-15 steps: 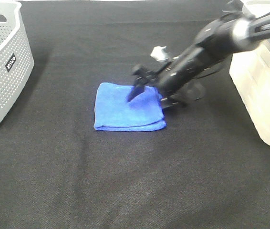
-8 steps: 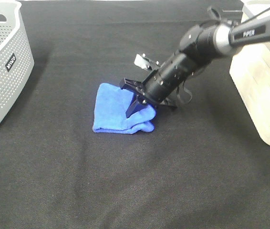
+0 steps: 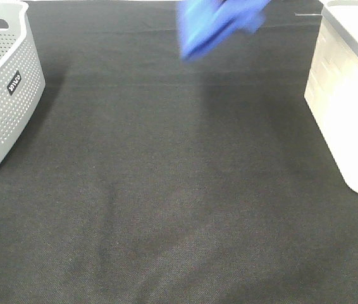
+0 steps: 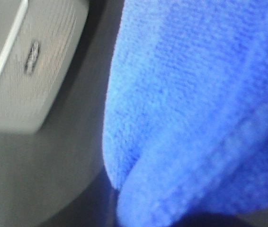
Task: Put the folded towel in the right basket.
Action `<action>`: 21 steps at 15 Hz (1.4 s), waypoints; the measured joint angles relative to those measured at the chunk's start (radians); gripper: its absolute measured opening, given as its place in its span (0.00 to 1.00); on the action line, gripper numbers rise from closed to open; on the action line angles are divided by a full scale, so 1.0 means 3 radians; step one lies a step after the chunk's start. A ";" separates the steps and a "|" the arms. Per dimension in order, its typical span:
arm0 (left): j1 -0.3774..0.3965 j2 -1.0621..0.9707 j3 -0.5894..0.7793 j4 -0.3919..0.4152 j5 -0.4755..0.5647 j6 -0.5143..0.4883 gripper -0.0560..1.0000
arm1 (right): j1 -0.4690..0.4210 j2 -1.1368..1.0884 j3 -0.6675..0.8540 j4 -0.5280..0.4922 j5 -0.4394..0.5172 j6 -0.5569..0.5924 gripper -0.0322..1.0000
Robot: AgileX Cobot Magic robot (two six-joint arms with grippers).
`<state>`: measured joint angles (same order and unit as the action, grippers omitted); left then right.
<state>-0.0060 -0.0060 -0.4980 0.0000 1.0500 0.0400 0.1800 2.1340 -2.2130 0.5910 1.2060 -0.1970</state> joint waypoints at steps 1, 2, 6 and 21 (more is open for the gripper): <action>0.0000 0.0000 0.0000 0.0000 0.0000 0.0000 0.99 | -0.0217 -0.0207 -0.0013 -0.0037 0.0003 0.0037 0.21; 0.0000 0.0000 0.0000 0.0000 0.0000 0.0000 0.99 | -0.0420 -0.0427 -0.0003 -0.0160 0.0007 0.0097 0.21; 0.0000 0.0000 0.0000 0.0000 0.0000 0.0000 0.99 | -0.1263 -0.1247 0.0757 -0.1227 0.0017 0.0270 0.21; 0.0000 0.0000 0.0000 0.0000 0.0000 0.0000 0.99 | -0.1250 -0.0860 0.1177 -0.1550 0.0040 0.0623 0.97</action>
<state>-0.0060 -0.0060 -0.4980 0.0000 1.0500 0.0400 -0.1950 1.8760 -1.8600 0.1260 1.2180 -0.0100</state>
